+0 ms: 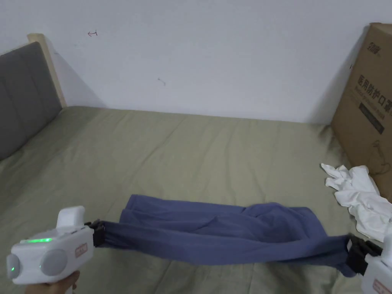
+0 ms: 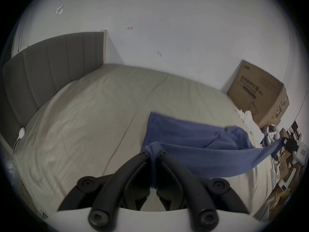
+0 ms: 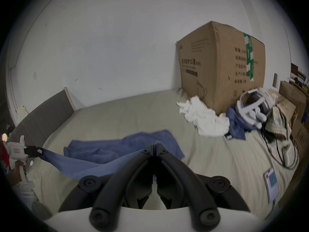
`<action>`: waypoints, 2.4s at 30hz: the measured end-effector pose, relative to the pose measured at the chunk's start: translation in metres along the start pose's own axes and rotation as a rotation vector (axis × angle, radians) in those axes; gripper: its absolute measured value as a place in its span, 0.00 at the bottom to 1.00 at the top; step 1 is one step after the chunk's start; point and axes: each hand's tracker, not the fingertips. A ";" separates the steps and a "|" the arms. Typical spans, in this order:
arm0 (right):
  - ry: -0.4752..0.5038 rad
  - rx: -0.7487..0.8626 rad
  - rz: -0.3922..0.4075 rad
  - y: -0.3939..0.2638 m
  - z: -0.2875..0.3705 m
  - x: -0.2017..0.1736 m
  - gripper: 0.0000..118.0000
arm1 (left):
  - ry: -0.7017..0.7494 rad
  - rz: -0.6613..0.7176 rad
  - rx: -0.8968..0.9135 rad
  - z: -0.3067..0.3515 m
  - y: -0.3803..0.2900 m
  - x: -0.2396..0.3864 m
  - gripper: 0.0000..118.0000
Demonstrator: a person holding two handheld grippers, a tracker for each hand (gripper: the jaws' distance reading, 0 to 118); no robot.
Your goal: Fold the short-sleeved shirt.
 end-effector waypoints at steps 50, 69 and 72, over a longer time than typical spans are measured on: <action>-0.086 -0.105 -0.088 -0.065 0.132 0.013 0.95 | -0.024 0.190 0.049 0.153 -0.098 0.005 1.00; -0.066 0.363 0.131 0.039 0.186 -0.081 0.49 | 0.008 -0.136 0.558 0.217 -0.010 0.107 0.98; -0.052 0.370 0.139 0.035 0.188 -0.087 0.14 | -0.070 -0.106 0.552 0.215 -0.014 0.108 0.43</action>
